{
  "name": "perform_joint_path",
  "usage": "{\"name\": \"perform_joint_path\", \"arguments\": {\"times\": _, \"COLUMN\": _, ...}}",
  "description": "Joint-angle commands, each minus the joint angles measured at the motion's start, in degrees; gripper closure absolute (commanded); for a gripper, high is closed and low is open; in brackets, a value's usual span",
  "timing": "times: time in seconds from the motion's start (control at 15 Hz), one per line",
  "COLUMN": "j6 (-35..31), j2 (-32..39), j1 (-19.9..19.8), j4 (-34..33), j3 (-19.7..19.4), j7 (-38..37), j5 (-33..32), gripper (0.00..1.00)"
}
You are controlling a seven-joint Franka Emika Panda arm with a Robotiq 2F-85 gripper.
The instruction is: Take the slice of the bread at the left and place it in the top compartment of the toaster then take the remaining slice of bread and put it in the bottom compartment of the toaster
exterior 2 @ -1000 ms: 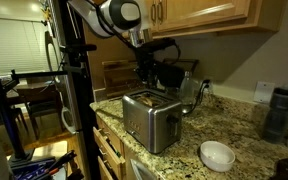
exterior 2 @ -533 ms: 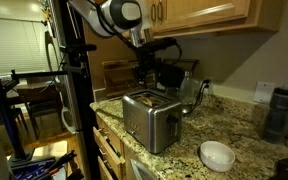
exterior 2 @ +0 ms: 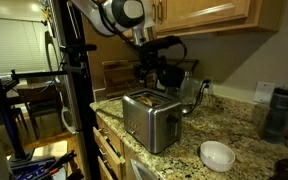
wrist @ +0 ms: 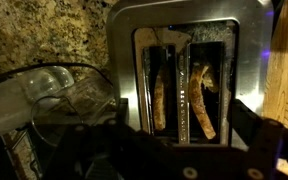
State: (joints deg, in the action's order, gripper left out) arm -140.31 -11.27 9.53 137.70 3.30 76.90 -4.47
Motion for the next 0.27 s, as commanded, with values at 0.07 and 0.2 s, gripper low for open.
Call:
{"name": "perform_joint_path", "arguments": {"times": 0.07, "j6": 0.12, "j2": 0.01, "j1": -0.03, "j4": -0.09, "j3": 0.07, "j7": -0.13, "j5": -0.02, "gripper": 0.00}}
{"name": "perform_joint_path", "arguments": {"times": 0.2, "j6": 0.12, "j2": 0.01, "j1": -0.03, "j4": -0.09, "j3": 0.07, "j7": -0.22, "j5": -0.02, "gripper": 0.00}}
